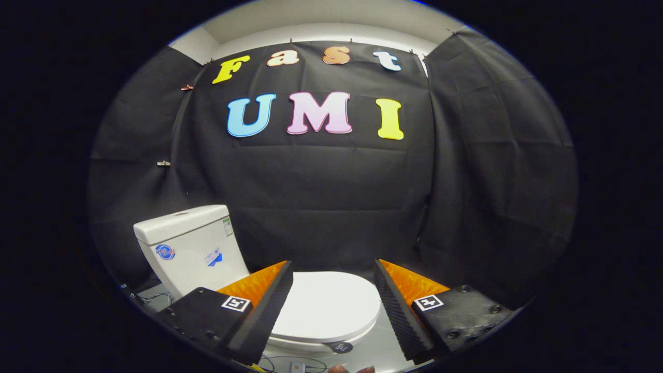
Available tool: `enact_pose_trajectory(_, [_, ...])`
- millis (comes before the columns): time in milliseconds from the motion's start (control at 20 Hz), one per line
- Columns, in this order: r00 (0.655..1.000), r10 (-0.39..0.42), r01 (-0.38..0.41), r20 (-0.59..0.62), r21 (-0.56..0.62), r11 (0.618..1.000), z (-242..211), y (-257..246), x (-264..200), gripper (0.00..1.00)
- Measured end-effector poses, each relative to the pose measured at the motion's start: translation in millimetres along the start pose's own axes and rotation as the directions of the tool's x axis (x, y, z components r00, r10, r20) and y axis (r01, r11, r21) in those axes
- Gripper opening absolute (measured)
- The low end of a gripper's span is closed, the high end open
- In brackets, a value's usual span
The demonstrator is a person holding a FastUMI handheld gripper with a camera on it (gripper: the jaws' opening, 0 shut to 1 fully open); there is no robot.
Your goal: Open the toilet lid.
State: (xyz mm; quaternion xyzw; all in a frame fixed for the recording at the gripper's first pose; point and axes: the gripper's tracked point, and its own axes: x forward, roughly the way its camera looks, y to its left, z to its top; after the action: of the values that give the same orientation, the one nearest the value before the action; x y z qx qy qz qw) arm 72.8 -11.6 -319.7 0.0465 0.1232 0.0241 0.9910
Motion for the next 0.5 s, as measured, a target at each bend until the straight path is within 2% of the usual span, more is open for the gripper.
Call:
enact_pose_trajectory(150, [0.994, 0.012, -0.008, -0.105, 0.044, 0.999, -51.4, -13.0, 10.8, 0.99])
enact_pose_trajectory(300, [0.978, 0.047, -0.015, -0.205, 0.156, 0.988, -98.2, -25.1, 11.7, 1.00])
enact_pose_trajectory(500, [0.943, 0.093, 0.028, -0.321, 0.355, 0.935, -147.8, -42.4, 23.5, 0.99])
